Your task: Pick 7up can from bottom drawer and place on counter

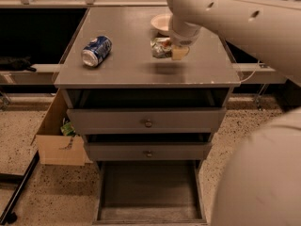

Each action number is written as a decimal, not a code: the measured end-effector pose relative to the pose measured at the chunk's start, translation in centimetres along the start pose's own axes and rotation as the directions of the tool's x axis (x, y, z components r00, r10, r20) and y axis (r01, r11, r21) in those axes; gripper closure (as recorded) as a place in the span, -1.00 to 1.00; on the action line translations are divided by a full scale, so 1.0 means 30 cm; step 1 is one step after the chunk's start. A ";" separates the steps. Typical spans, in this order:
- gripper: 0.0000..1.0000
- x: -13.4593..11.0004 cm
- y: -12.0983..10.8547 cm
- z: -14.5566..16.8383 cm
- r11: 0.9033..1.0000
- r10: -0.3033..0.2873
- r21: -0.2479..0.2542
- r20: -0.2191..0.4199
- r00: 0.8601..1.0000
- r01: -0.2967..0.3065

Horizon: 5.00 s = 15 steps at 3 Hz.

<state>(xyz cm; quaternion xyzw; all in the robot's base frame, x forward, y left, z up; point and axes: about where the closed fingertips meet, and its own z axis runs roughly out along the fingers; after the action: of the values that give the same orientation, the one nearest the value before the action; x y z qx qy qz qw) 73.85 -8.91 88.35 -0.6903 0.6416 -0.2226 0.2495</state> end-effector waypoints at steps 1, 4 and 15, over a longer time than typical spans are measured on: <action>1.00 0.105 0.025 -0.232 0.999 -0.034 0.022 -0.031 0.999 0.035; 1.00 0.111 0.003 -0.196 0.997 -0.071 -0.017 -0.054 0.996 0.070; -0.28 0.050 0.030 0.022 0.985 -0.097 -0.144 -0.039 0.995 0.090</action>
Offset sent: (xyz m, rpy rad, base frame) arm -0.0354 -0.0276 0.0381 -0.0366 -0.0271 0.0103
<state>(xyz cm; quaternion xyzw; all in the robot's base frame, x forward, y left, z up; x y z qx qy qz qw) 73.70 -10.42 87.25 -0.7304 0.6283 -0.2036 0.1742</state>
